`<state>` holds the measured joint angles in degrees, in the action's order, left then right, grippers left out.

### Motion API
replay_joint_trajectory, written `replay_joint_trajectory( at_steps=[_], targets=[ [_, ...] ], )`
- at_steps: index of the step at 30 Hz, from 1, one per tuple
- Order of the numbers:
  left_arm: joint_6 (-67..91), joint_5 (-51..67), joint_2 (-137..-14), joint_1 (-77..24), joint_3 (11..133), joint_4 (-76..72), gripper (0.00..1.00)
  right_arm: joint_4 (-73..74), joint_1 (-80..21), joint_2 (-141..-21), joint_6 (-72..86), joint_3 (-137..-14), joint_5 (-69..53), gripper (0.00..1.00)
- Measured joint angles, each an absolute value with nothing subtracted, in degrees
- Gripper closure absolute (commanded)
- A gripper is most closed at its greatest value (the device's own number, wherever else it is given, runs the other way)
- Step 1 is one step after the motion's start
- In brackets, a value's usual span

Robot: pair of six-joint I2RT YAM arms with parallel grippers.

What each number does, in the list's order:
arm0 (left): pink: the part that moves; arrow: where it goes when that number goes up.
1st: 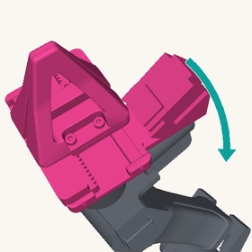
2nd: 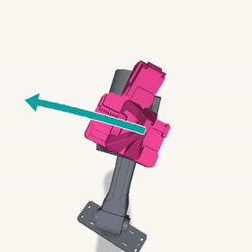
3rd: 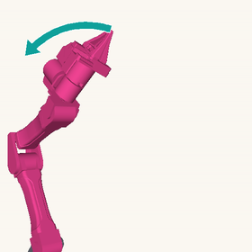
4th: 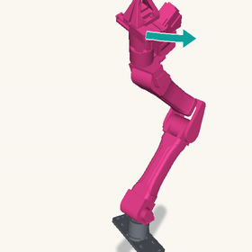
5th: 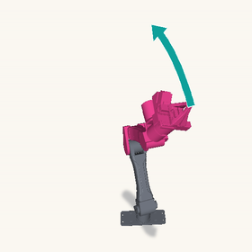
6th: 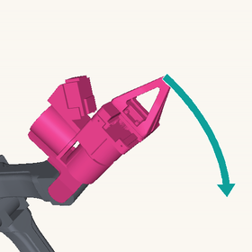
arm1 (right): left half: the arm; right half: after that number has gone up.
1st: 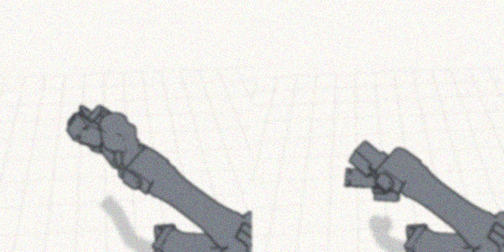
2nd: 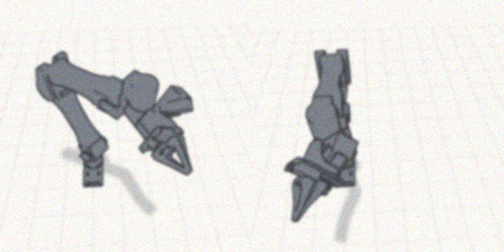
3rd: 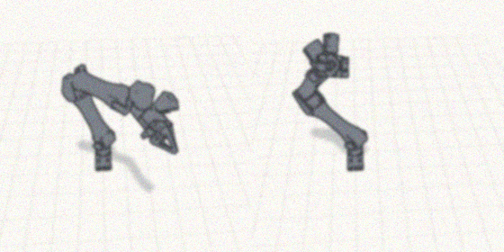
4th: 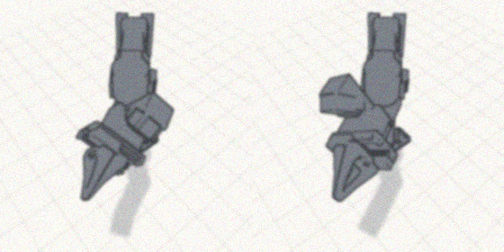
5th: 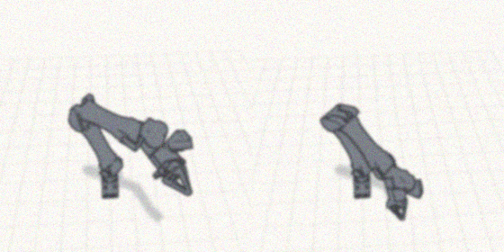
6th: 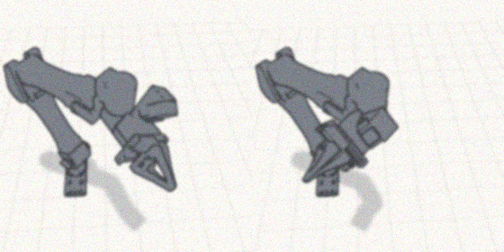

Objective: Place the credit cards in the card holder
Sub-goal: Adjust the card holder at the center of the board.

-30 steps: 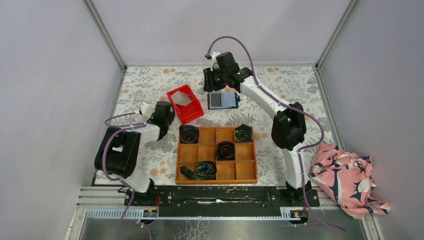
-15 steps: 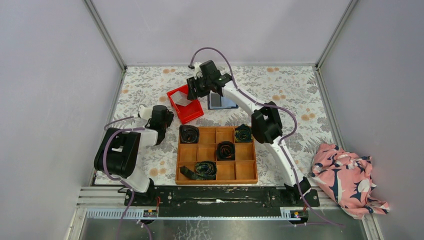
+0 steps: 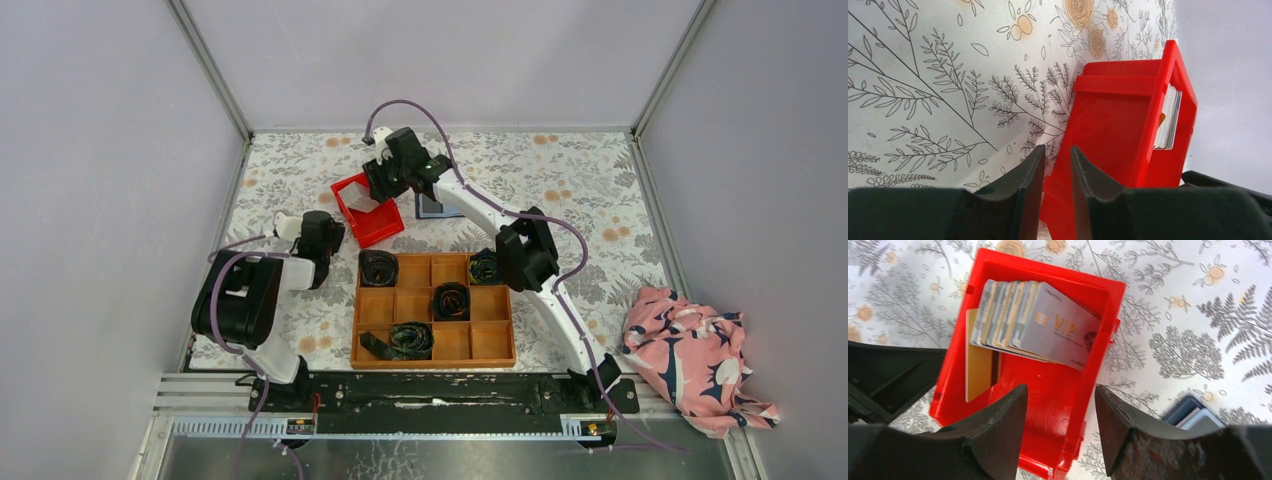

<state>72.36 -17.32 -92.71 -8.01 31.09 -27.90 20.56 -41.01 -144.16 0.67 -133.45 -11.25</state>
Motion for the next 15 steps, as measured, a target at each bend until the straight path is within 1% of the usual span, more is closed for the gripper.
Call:
replay_joint_trajectory(
  at_steps=[4, 9, 13, 15],
  targets=[
    [72.6, -17.3, -94.0, -7.8, 31.3, -28.4, 0.68, 22.5, -41.0, -144.4, -0.9, -133.8, -9.0, 0.45],
    [72.6, -17.3, -94.2, -7.8, 31.6, -28.6, 0.68, 23.8, -40.8, -145.1, -1.7, -133.7, -7.9, 0.53],
    [72.6, -17.3, -94.2, -7.8, 32.5, -28.7, 0.68, 24.1, -40.6, -145.3, -1.9, -133.1, -8.0, 0.67],
    [72.6, -17.4, -94.2, -7.8, 32.7, -28.7, 0.68, 24.1, -40.5, -145.4, -1.9, -132.7, -8.2, 0.76]
  ],
)
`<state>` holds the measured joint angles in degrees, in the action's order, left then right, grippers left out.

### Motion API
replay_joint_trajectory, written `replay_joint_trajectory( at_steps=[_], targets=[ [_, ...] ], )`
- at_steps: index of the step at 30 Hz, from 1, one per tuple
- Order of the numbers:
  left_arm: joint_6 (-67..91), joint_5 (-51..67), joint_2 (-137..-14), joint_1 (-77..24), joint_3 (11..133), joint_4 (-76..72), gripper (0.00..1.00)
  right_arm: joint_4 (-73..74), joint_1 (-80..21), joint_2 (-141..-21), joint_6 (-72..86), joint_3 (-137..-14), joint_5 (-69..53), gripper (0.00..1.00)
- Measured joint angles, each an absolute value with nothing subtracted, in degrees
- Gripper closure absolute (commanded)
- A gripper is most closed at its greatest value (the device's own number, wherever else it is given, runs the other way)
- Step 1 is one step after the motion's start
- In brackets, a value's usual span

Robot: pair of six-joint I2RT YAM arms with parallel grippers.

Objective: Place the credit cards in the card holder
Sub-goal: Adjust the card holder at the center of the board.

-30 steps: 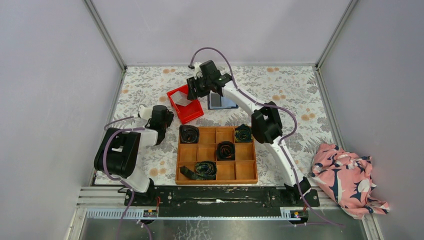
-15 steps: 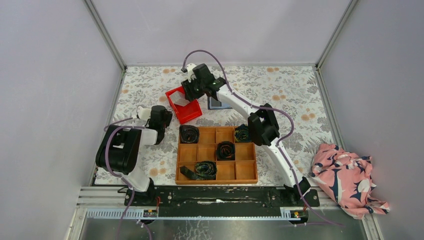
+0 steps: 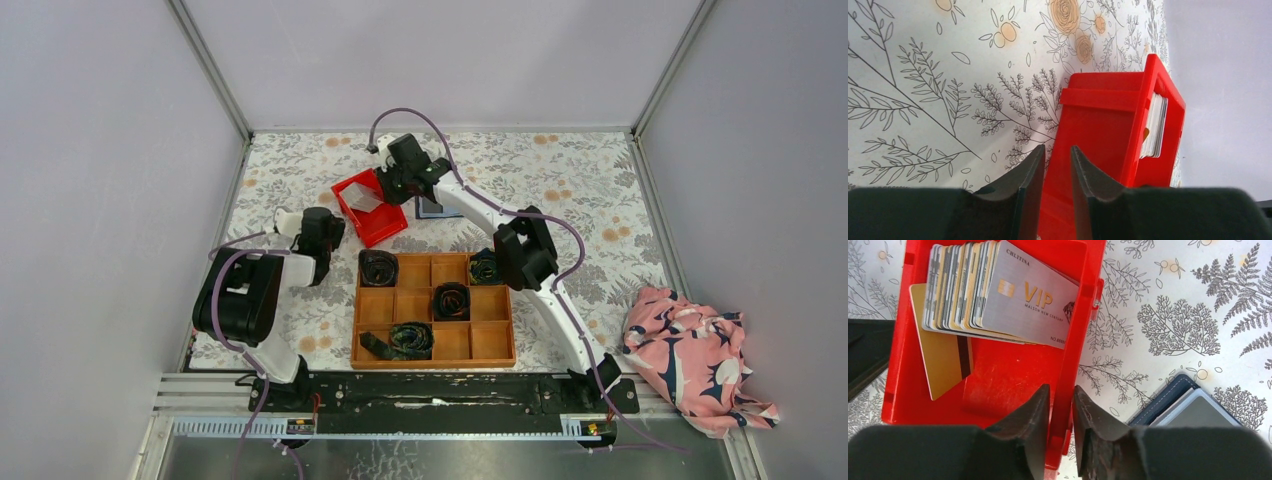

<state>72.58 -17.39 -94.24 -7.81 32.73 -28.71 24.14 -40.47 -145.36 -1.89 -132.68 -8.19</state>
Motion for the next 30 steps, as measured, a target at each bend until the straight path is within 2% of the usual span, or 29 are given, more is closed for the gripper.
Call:
replay_joint_trajectory(
  at_steps=[3, 19, 21, 22, 24, 27, 30],
  targets=[
    [72.6, -17.4, -94.2, -7.8, 33.0, -28.7, 0.67, 23.2, -40.3, -145.2, -1.9, -131.5, -8.1, 0.84],
    [72.6, -18.2, -94.2, -7.8, 33.7, -28.6, 0.67, 15.5, -39.0, -132.9, -2.2, -110.0, -7.5, 0.84],
    [72.6, -18.1, -94.2, -7.8, 33.7, -28.6, 0.67, 14.5, -39.0, -131.6, -2.1, -107.6, -6.8, 0.78],
    [72.6, -18.1, -94.2, -7.8, 33.7, -28.6, 0.67, 14.1, -38.9, -131.0, -1.9, -106.7, -6.5, 0.68],
    [72.6, -18.1, -94.2, -7.8, 33.7, -28.6, 0.67, 13.5, -38.9, -130.3, -1.7, -105.4, -6.5, 0.57],
    [72.6, -17.8, -94.2, -7.8, 33.8, -28.6, 0.67, 14.2, -38.8, -130.0, -1.3, -103.7, -6.5, 0.49],
    [72.6, -17.7, -94.3, -7.9, 33.8, -28.6, 0.67, 16.0, -38.8, -130.0, -1.2, -102.8, -6.4, 0.46]
  ],
)
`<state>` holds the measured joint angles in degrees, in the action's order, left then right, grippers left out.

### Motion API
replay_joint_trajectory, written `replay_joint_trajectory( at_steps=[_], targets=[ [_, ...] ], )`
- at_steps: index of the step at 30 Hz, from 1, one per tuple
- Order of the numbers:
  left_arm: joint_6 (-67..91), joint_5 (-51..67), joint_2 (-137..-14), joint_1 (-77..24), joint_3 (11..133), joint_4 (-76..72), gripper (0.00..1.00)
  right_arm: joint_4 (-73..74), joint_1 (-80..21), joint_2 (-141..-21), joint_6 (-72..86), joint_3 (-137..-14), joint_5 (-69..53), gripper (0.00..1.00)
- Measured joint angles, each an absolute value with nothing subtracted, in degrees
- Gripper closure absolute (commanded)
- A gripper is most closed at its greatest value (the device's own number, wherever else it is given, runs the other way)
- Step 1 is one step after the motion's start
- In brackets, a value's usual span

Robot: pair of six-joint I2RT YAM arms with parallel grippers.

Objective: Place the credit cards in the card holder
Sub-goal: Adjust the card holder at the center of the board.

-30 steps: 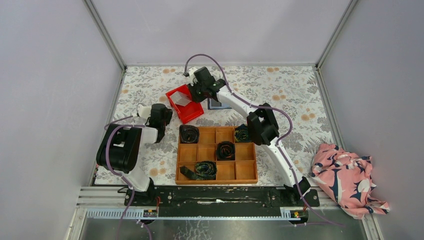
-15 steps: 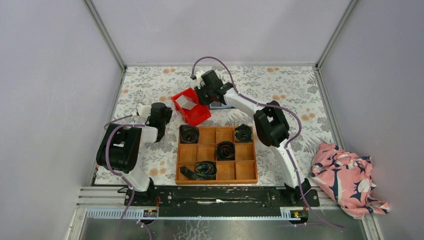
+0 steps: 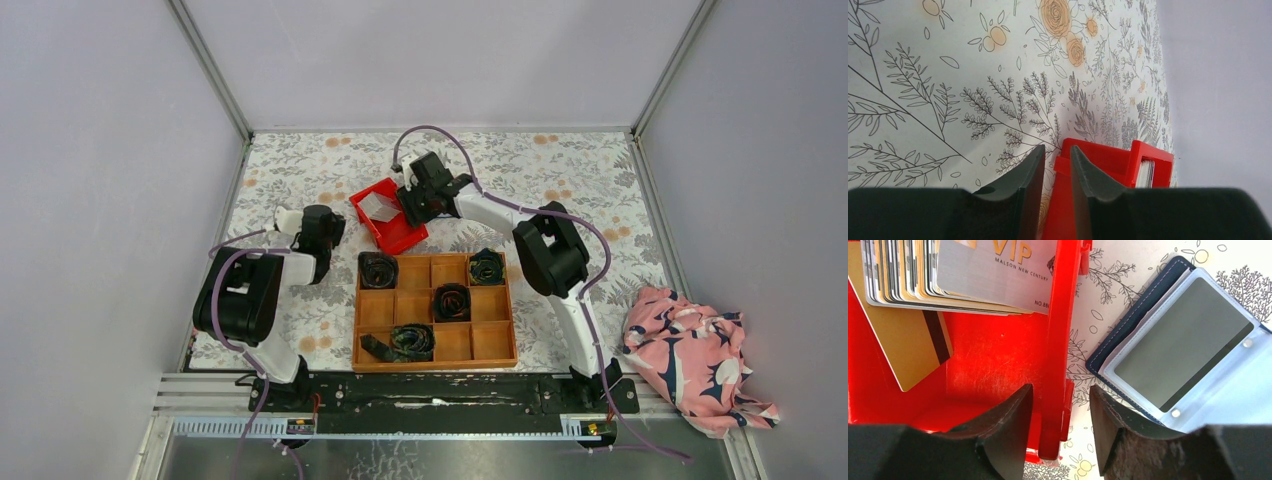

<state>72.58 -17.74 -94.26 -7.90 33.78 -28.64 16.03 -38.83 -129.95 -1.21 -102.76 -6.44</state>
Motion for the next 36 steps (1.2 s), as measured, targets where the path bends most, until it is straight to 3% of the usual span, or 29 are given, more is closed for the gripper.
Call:
replay_joint_trajectory(
  at_steps=[16, 36],
  targets=[
    [72.6, -16.6, -95.2, -8.6, 34.1, -29.3, 0.68, 16.4, -38.9, -128.6, -3.9, -106.5, -3.9, 0.43],
    [73.0, -15.9, -95.5, -9.4, 34.1, -30.0, 0.68, 19.1, -40.0, -134.7, -4.8, -125.7, -12.2, 0.42]
  ],
)
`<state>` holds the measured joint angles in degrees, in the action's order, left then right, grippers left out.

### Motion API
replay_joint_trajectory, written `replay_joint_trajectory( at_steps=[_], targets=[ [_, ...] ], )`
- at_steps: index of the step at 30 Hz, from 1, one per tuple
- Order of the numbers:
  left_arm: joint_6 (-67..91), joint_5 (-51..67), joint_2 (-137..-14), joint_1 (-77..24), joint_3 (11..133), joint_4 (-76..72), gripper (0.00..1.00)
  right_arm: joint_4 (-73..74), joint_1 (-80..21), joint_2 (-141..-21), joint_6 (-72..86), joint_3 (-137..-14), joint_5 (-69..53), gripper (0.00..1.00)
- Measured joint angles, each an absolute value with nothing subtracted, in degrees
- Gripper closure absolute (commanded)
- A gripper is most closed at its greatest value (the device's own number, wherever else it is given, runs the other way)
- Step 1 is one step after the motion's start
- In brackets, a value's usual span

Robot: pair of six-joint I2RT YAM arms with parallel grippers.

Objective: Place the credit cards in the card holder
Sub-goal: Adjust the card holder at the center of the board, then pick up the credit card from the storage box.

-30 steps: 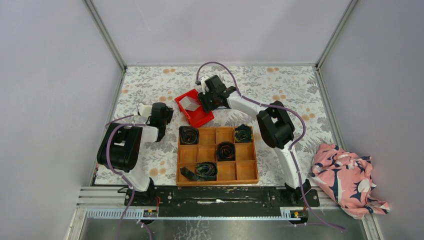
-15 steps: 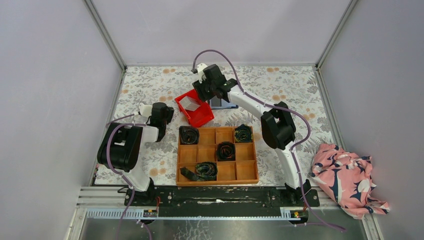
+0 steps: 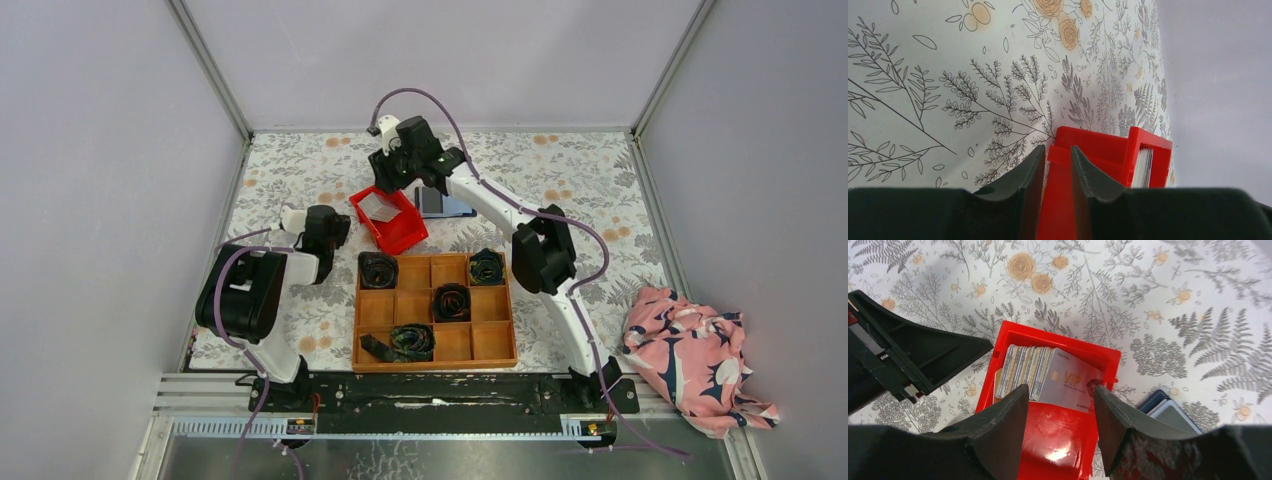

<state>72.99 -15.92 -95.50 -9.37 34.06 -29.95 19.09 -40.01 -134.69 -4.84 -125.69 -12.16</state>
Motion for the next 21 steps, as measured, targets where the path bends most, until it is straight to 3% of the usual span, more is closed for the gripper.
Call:
replay_joint_trajectory(
  at_steps=[21],
  targets=[
    [73.1, -15.6, -96.6, -10.1, 34.1, -30.9, 0.68, 21.3, -40.0, -145.0, -2.4, -133.7, -17.7, 0.42]
  ],
)
